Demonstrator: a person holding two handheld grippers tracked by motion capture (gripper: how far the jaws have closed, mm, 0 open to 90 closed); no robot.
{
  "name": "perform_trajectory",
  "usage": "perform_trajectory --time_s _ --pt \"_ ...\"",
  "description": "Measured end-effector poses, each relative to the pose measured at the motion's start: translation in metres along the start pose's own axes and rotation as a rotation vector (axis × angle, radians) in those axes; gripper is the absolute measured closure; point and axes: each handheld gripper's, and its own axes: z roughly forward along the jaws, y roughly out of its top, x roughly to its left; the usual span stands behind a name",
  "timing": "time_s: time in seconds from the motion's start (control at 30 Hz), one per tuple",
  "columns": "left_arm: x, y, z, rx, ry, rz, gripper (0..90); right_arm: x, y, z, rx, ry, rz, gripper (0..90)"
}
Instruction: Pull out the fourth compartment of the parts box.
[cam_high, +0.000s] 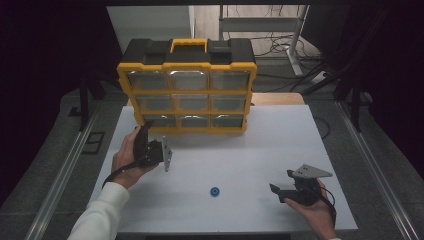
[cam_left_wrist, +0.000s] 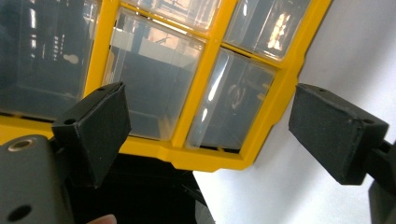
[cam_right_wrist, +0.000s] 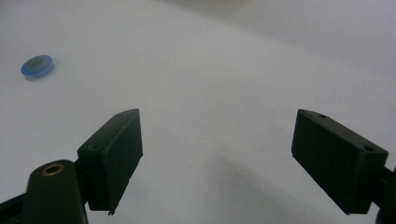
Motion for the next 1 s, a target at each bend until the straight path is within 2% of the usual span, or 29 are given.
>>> perform_trajectory --time_s 0.17,0.2,0.4,0.6,0.7,0.73,0.83,1.0 --pt "0.004 0.0 0.009 -0.002 0.017 -0.007 12.8 0.0 0.0 0.0 -0.001 0.0 -0.001 17.0" --pt "0.007 0.0 0.013 -0.008 0.019 -0.022 12.9 -0.001 0.0 0.0 -0.001 -0.002 -0.001 17.0" --pt "0.011 -0.001 0.022 0.007 0.02 -0.011 12.7 0.0 0.0 0.0 0.0 0.0 -0.001 17.0" --pt "0.012 -0.003 0.031 0.015 0.014 -0.037 12.7 0.0 0.0 0.0 -0.003 -0.001 -0.005 17.0" --pt "0.013 -0.002 0.034 0.003 0.017 -0.045 12.7 -0.001 0.0 0.0 -0.002 -0.001 -0.004 17.0" --pt "0.015 -0.002 0.036 -0.011 0.028 -0.067 12.8 0.0 0.0 0.0 -0.001 -0.001 -0.005 16.9" --pt "0.017 0.0 0.039 -0.021 0.037 -0.078 13.3 0.0 0.0 0.0 -0.003 -0.002 -0.005 17.0" --pt "0.02 0.002 0.043 -0.025 0.036 -0.074 13.5 0.0 0.0 0.0 -0.004 0.0 -0.004 17.0"
